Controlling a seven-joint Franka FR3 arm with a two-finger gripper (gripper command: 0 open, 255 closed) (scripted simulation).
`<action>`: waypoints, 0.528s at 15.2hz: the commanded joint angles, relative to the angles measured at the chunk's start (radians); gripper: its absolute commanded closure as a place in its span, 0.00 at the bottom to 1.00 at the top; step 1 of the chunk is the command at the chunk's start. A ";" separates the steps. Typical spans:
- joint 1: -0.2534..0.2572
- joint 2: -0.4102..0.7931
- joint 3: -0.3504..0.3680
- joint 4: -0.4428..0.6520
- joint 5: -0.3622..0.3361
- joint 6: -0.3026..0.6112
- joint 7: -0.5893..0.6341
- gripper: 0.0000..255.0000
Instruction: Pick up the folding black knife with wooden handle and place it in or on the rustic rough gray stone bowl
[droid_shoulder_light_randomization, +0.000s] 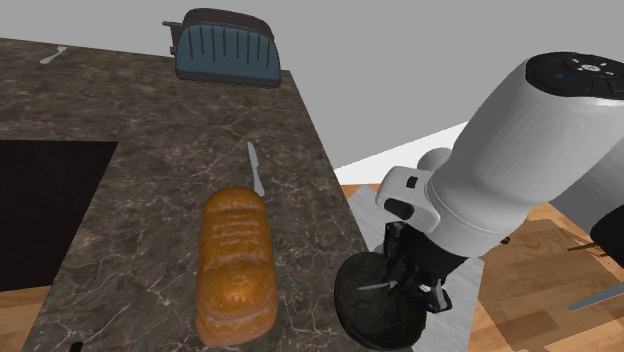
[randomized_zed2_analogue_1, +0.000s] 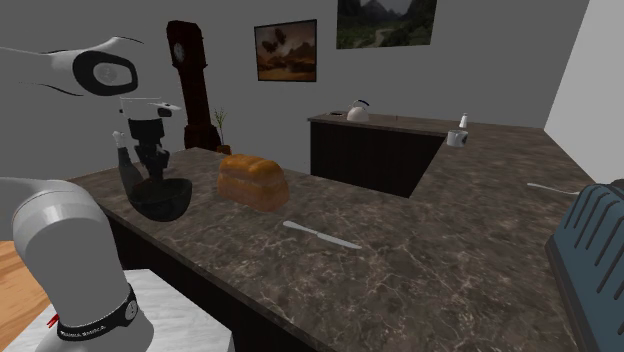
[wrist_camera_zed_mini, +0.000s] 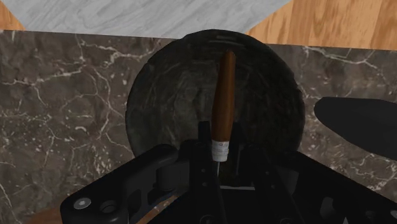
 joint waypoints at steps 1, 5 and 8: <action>0.004 0.002 0.012 -0.024 0.012 0.026 -0.003 1.00; 0.011 0.007 0.035 -0.062 0.033 0.069 -0.006 1.00; 0.011 0.007 0.035 -0.062 0.033 0.069 -0.006 1.00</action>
